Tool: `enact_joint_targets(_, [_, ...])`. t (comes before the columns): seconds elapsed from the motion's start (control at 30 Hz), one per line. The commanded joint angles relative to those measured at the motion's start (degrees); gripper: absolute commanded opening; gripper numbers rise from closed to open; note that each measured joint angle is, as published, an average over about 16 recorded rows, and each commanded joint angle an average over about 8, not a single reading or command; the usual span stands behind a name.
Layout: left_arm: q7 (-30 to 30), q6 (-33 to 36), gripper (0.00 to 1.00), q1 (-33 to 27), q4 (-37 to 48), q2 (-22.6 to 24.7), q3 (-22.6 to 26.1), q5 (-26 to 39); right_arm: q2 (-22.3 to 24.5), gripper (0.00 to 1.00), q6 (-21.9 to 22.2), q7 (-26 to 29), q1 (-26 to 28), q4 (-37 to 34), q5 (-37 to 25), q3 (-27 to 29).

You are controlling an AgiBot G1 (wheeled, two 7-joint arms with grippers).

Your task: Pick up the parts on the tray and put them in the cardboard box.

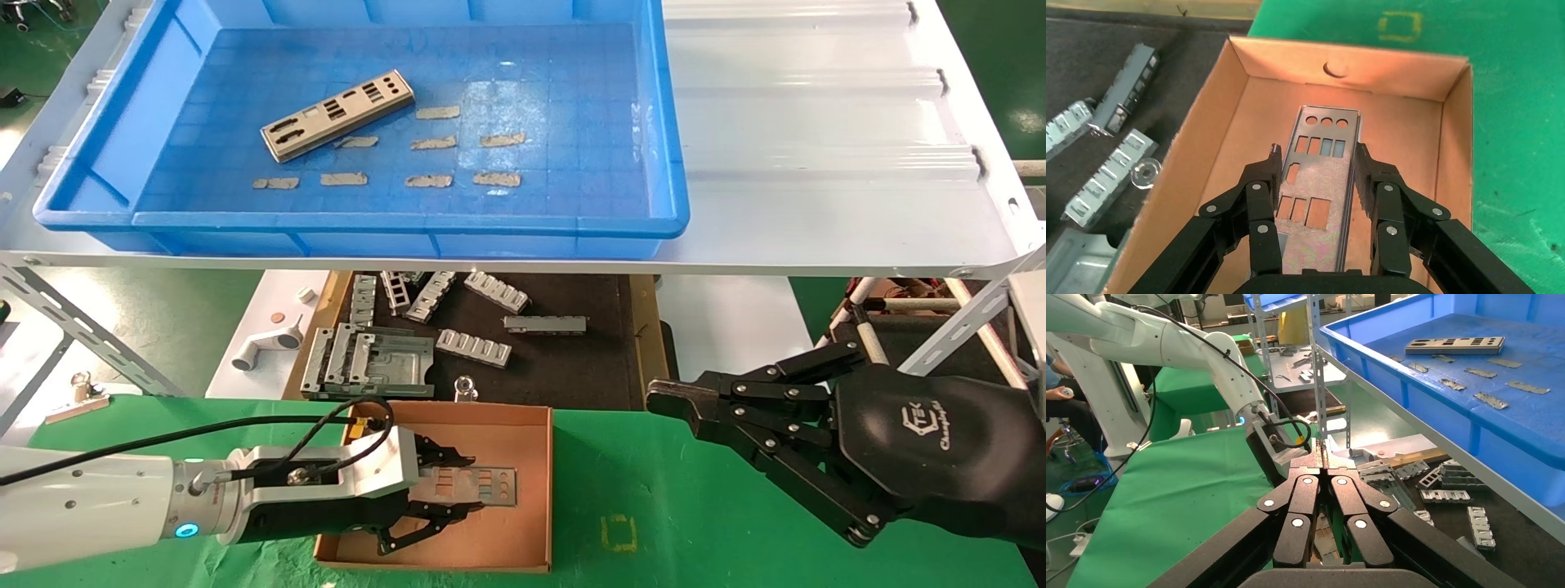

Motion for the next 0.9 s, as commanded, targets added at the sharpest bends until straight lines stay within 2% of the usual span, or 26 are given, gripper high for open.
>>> enact_joint_targets(0.03, [-0.4, 0.4, 1.0, -0.1, 0.6, 0.3, 0.3, 0.2, 0.0, 0.0, 0.0, 0.0, 0.0, 0.0, 0.0, 0.0])
enact_joint_targets(0.37, [1.6, -1.4, 1.0, 0.2, 2.7, 1.2, -0.6, -0.2, 0.0, 0.0, 0.0, 0.0, 0.0, 0.0, 0.0, 0.0])
enact_joint_targets(0.77, [2.8, 4.0, 1.0, -0.1, 3.4, -0.7, -2.1, -4.4, 0.0, 0.01, 0.0, 0.0, 0.0, 0.0, 0.0, 0.0])
enact_joint_targets(0.83, [2.7, 4.6, 1.0, 0.1, 3.3, -1.0, -2.6, -4.7, 0.0, 0.07, 0.0, 0.0, 0.0, 0.0, 0.0, 0.0])
enact_joint_targets(0.87, [2.6, 5.0, 1.0, 0.2, 3.2, -1.1, -2.9, -5.0, 0.0, 0.14, 0.0, 0.0, 0.0, 0.0, 0.0, 0.0])
enact_joint_targets(0.9, [2.5, 5.4, 1.0, 0.3, 3.1, -1.2, -3.4, -5.2, 0.0, 0.27, 0.0, 0.0, 0.0, 0.0, 0.0, 0.0])
